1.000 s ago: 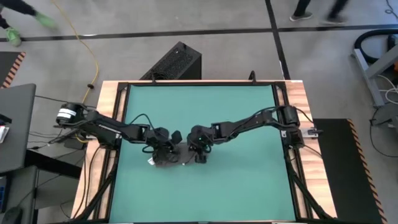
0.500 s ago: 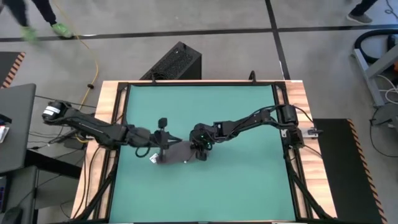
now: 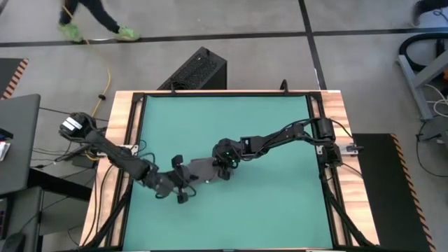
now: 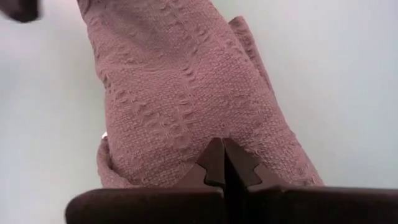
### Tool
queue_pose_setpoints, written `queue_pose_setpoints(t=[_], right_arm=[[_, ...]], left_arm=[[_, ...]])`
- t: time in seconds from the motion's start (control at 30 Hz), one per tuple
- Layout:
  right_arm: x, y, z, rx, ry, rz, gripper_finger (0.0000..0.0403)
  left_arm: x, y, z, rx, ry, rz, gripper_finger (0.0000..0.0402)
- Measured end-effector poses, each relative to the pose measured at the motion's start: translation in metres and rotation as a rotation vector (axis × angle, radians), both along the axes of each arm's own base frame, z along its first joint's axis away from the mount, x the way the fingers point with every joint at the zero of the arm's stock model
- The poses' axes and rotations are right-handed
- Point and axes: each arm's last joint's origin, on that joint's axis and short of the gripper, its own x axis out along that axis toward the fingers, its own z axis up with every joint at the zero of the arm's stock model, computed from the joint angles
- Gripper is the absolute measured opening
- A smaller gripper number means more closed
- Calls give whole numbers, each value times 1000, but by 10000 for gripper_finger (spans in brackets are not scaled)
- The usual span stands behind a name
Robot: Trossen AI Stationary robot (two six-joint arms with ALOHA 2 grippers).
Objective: Roll towel into tight, uniform cylinder
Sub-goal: Roll the gray towel
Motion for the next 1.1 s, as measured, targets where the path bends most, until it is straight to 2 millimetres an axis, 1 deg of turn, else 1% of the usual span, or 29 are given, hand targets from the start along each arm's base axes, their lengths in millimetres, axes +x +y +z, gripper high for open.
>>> queue_pose_setpoints(t=[0.07,0.2,0.33,0.4,0.57,0.77,0.87,0.97,1.1], right_arm=[[0,1,0,1,2,2,13],[0,2,0,19,6,-11,13],[0,7,0,17,8,-4,13],[-1,10,-1,24,12,-3,13],[-2,14,-2,16,33,-27,13],[-2,16,-2,40,37,-77,15],[-2,19,-2,26,36,-86,16],[-2,19,-2,27,36,-83,17],[-1,22,3,27,0,-71,27]], left_arm=[[-3,-7,-6,-5,6,41,0],[-10,-14,-20,67,3,164,0],[-13,-12,-35,147,12,279,0],[-14,-10,-42,160,33,313,0],[-13,-10,-60,169,87,335,0],[-11,-6,-76,252,140,352,0],[-11,1,-81,299,167,378,0],[-9,3,-79,308,164,383,0],[-4,0,-66,343,170,285,0]])
